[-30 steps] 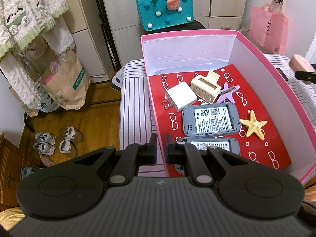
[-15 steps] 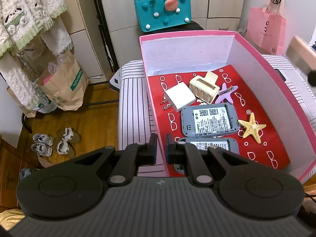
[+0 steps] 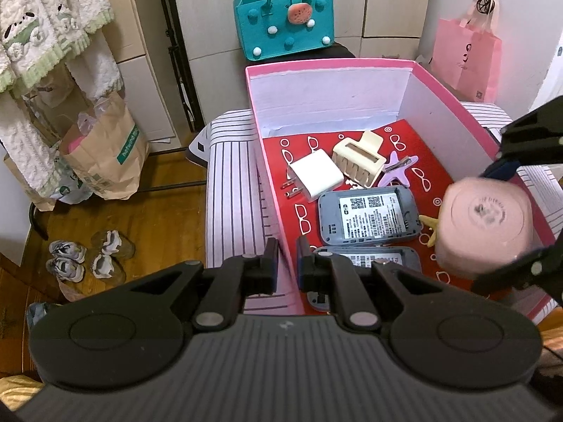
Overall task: Organize rigid objects
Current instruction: 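Lower the pink compact into the pink box and open the right gripper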
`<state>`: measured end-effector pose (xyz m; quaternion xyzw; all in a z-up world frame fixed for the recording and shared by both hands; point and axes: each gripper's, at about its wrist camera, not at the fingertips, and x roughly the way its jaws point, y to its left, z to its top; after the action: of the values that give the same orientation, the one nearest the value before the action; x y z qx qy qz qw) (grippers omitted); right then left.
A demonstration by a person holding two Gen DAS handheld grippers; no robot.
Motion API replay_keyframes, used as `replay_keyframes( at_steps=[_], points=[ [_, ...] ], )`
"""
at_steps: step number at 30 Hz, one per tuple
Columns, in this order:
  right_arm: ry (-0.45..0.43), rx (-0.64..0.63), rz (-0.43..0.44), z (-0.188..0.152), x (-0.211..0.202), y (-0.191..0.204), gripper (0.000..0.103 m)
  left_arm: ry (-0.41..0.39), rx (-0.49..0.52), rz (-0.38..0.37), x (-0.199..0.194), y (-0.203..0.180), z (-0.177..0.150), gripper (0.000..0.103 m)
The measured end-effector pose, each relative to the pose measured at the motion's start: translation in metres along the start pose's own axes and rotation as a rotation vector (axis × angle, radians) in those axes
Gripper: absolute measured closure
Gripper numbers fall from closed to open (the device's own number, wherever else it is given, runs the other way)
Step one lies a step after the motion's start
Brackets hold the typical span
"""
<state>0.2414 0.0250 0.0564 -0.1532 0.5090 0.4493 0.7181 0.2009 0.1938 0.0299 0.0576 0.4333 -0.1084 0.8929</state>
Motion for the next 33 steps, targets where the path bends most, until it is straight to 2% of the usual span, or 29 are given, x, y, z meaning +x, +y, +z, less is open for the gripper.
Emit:
replay_keyframes(
  at_steps=[2,5,11,15,19,27,30,33],
  points=[
    [0.035,0.041,0.071,0.002,0.001,-0.005,0.02,-0.002,0.0,-0.003,0.0,0.0,0.0,0.094],
    [0.059,0.054,0.088,0.004,0.001,-0.003,0.02,-0.003,0.0,-0.011,0.0,0.002,-0.001,0.094],
    [0.143,-0.037,-0.005,0.011,0.015,0.008,0.02,0.0,0.009,-0.02,0.0,0.003,0.0,0.093],
    [0.214,-0.055,-0.006,0.013,0.024,0.011,0.02,0.001,0.011,-0.026,0.0,0.003,-0.001,0.093],
    [0.241,-0.046,-0.002,0.015,0.026,0.008,0.02,0.0,0.01,-0.027,0.0,0.003,-0.001,0.092],
    [0.174,-0.041,-0.043,0.01,0.005,0.014,0.019,0.004,0.008,-0.024,0.0,0.003,0.001,0.093],
    [0.115,-0.037,-0.077,0.005,-0.013,0.014,0.019,0.005,-0.005,-0.023,0.001,0.005,0.002,0.093],
    [0.02,-0.011,-0.123,-0.007,-0.038,0.009,0.02,0.004,-0.011,-0.021,0.001,0.004,0.001,0.093]
  ],
)
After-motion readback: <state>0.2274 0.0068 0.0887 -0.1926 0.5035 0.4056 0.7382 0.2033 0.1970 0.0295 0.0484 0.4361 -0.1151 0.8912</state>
